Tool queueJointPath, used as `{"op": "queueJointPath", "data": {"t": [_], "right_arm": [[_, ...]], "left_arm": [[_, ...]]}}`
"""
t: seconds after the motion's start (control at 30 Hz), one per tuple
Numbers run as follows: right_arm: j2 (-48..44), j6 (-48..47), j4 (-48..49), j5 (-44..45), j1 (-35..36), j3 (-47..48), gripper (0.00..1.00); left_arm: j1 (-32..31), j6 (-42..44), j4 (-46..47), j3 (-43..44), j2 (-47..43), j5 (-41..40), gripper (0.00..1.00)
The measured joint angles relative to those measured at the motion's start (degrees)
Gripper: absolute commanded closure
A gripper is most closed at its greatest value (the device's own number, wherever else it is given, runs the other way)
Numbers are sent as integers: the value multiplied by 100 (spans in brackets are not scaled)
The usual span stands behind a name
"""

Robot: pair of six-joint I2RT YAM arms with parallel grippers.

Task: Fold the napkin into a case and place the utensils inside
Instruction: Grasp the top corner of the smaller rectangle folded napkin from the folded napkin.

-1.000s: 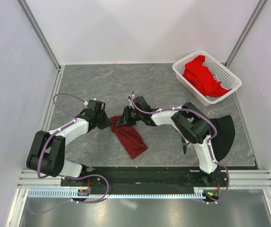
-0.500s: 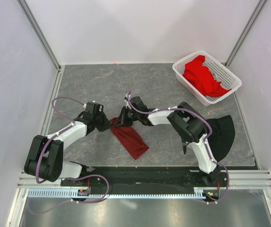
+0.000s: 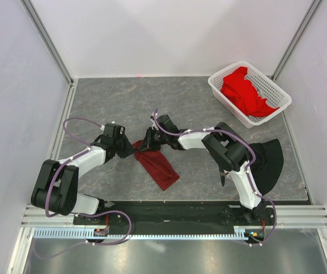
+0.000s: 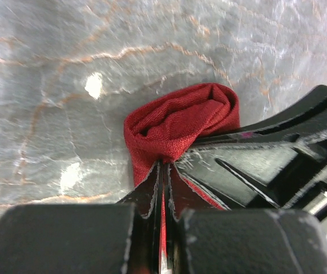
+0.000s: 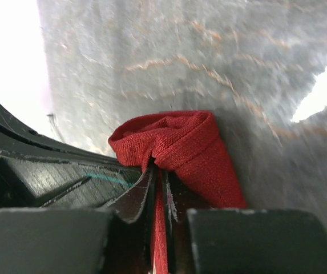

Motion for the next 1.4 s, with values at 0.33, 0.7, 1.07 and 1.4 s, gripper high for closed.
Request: {"op": "queueJointPath", "data": {"t": [0.33, 0.7, 1.07, 1.4], "right_arm": [[-645, -553, -745, 131, -33, -199, 85], [-529, -516, -693, 122, 101, -251, 95], [-459, -581, -769, 219, 240, -232, 91], [-1272, -1335, -1799, 667, -72, -225, 85]], "left_arm": [[-57, 9, -181, 22, -35, 55, 98], [-57, 7, -240, 35, -142, 103, 98], [-57, 9, -205, 52, 57, 155, 98], [-57, 9, -210, 52, 20, 190, 98]]}}
